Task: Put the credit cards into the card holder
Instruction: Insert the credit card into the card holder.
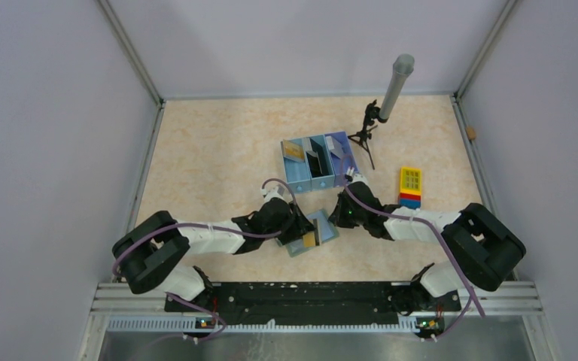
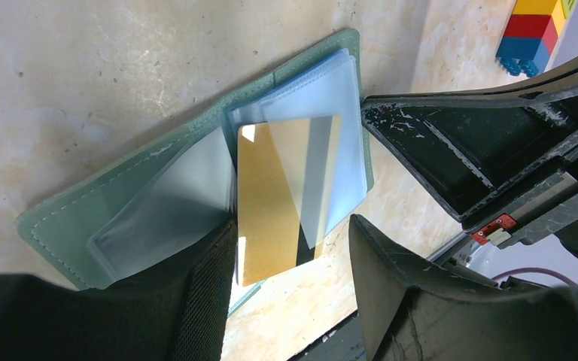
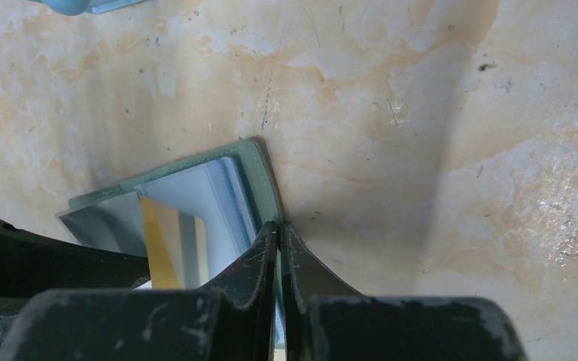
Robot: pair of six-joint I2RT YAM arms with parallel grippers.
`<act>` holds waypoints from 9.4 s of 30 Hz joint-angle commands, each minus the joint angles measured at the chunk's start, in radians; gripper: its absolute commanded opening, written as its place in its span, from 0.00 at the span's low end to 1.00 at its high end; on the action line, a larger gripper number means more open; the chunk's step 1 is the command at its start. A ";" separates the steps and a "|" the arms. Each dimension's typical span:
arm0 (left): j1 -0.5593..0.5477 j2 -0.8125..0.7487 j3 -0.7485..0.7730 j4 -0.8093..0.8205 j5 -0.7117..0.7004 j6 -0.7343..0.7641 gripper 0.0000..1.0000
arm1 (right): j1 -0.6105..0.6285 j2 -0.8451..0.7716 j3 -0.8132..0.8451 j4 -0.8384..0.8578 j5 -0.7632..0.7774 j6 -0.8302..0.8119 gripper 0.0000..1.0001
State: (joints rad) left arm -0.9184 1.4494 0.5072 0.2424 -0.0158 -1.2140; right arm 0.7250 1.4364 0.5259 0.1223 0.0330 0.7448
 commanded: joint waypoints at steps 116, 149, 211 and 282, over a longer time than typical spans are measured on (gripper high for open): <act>-0.209 -0.014 0.076 -0.126 -0.208 0.188 0.90 | 0.025 -0.006 -0.044 -0.033 0.002 0.007 0.00; -0.234 0.006 0.124 -0.182 -0.320 0.769 0.98 | 0.025 0.005 -0.044 -0.030 0.003 0.007 0.00; -0.257 -0.092 0.086 -0.163 -0.387 0.530 0.99 | 0.025 -0.006 -0.051 -0.027 -0.013 0.011 0.00; -0.137 -0.069 0.073 -0.120 0.008 0.033 0.99 | 0.042 -0.061 -0.072 -0.056 -0.004 0.035 0.00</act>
State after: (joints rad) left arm -1.0489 1.3659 0.5499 0.0750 -0.0128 -1.1797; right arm 0.7574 1.3533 0.4561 0.0998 -0.0036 0.7895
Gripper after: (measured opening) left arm 0.986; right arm 0.004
